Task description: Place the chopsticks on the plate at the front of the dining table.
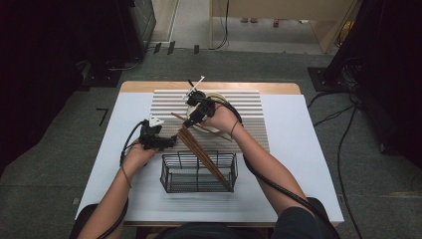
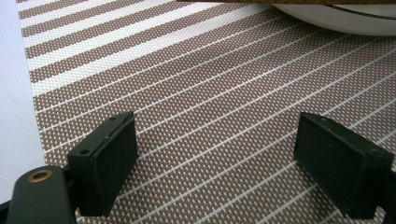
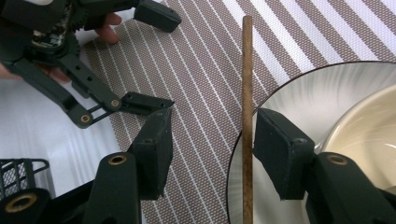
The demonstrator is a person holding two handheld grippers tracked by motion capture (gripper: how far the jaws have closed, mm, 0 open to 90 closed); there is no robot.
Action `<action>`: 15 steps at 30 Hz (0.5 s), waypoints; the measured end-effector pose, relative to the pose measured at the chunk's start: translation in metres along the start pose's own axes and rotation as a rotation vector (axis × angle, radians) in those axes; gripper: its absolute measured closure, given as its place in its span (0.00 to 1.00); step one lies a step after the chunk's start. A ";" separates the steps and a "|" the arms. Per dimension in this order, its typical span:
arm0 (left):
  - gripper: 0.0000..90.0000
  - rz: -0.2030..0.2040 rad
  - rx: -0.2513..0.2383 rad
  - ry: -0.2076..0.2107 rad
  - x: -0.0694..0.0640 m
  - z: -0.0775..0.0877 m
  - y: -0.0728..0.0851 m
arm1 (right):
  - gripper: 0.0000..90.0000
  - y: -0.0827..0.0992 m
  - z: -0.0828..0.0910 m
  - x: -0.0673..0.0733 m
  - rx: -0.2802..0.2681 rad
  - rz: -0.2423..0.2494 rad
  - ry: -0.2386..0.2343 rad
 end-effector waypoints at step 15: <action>0.15 0.000 -0.001 0.000 0.000 0.000 0.000 | 0.40 0.007 0.010 0.000 -0.041 -0.099 -0.084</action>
Point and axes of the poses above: each handheld gripper's, and its own axes: z roughly backward along the jaws, y roughly out of its underside, x roughly to its left, the point moved 3 cm from there along -z, roughly forward along the jaws, and after that the axes turned 8 degrees about y, right-handed, at the moved point
